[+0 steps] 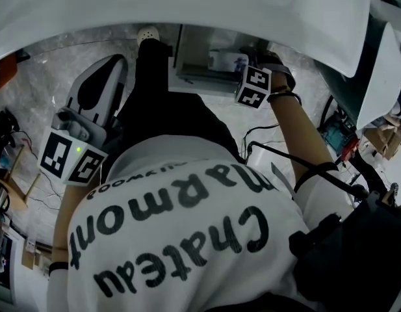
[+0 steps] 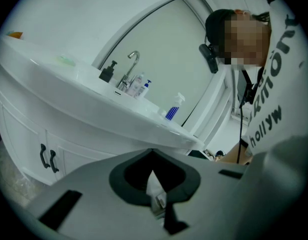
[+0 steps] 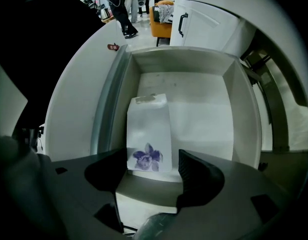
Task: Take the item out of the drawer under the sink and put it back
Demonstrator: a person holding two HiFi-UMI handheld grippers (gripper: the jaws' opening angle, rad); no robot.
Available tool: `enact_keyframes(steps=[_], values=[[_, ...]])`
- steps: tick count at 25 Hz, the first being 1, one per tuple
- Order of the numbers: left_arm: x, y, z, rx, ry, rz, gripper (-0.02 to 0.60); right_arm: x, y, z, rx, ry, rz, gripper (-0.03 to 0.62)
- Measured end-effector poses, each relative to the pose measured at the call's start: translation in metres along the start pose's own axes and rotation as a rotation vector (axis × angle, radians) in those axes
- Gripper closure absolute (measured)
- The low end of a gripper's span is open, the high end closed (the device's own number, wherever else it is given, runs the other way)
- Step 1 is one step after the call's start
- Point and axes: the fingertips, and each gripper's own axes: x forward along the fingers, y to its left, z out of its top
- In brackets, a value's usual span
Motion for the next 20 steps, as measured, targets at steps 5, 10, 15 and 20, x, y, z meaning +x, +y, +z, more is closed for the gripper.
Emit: enact_keyframes(steps=[5, 10, 15, 20], values=[[-0.002, 0.003, -0.001, -0.006, -0.005, 0.010, 0.574, 0.007, 0.003, 0.003, -0.057, 0.029, 0.048, 0.276], [-0.003, 0.005, 0.000, -0.009, -0.011, 0.015, 0.574, 0.011, 0.005, 0.002, -0.061, 0.056, 0.117, 0.278], [-0.007, 0.003, 0.001, -0.001, -0.011, 0.016, 0.574, 0.010, 0.006, 0.002, -0.060, 0.056, 0.159, 0.291], [-0.010, 0.004, 0.000, 0.005, -0.013, 0.018, 0.574, 0.007, 0.005, 0.001, -0.009, 0.050, 0.108, 0.308]])
